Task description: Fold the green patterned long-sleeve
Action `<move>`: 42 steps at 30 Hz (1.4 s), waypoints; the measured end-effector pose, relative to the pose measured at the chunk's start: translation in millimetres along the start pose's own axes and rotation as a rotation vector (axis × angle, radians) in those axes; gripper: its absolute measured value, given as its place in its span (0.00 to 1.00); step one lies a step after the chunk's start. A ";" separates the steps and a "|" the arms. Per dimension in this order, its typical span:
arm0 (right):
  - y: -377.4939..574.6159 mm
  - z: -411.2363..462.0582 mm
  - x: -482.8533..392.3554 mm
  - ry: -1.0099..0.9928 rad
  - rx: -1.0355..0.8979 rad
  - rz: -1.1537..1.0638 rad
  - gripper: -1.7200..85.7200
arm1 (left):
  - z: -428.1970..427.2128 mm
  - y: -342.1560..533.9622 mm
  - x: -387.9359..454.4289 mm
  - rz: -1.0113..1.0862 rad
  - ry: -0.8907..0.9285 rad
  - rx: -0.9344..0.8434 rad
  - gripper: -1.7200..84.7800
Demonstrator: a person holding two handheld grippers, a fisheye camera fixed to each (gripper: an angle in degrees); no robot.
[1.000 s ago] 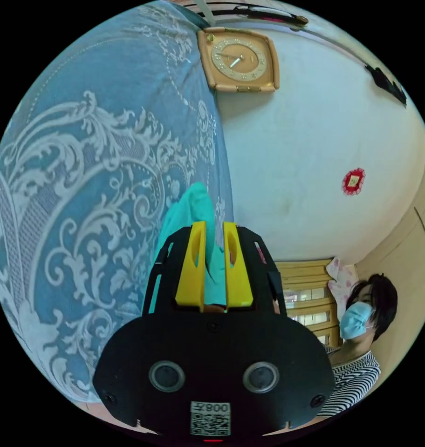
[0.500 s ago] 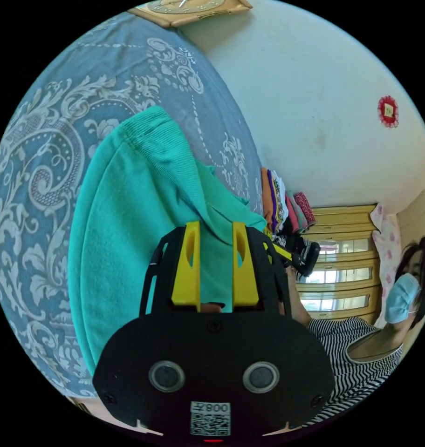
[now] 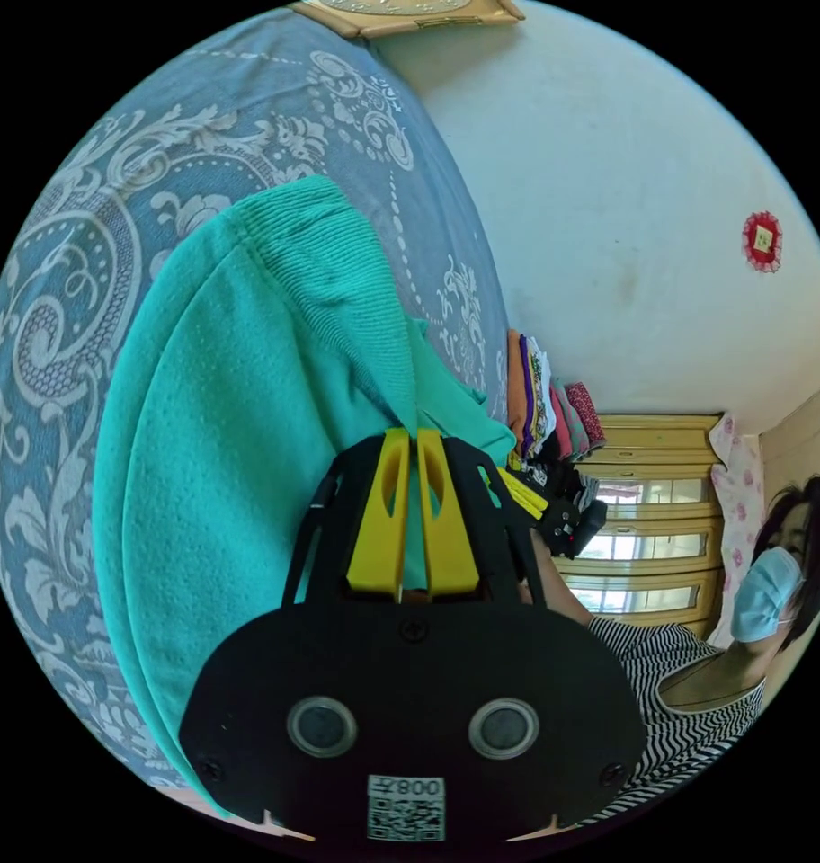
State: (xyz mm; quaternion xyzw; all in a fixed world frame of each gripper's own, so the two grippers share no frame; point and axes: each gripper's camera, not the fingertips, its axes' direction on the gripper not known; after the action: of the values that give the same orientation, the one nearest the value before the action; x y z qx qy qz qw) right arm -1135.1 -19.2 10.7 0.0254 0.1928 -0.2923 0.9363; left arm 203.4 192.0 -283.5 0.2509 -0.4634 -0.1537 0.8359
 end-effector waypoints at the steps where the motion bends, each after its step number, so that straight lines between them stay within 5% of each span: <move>1: -2.9 -4.8 0.9 -0.003 -0.002 0.000 0.03 | -1.6 0.4 -0.2 -0.003 0.010 0.005 0.04; 15: -18.1 -74.9 73.2 -0.068 0.112 0.118 0.02 | -26.3 -5.5 10.9 0.037 0.070 0.085 0.04; 30: 7.2 -18.4 187.2 -0.297 0.038 0.368 0.05 | -23.1 -12.4 -0.4 0.030 0.066 0.126 0.08; 42: 15.8 19.4 150.8 -0.597 0.204 0.302 0.02 | -46.4 28.4 11.4 0.139 -0.201 0.206 0.06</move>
State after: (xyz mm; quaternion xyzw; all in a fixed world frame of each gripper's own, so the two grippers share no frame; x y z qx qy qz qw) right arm -1005.8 -90.4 -29.1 0.0605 -0.1256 -0.1628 0.9768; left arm 249.6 222.7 -280.3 0.2859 -0.5745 -0.0713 0.7636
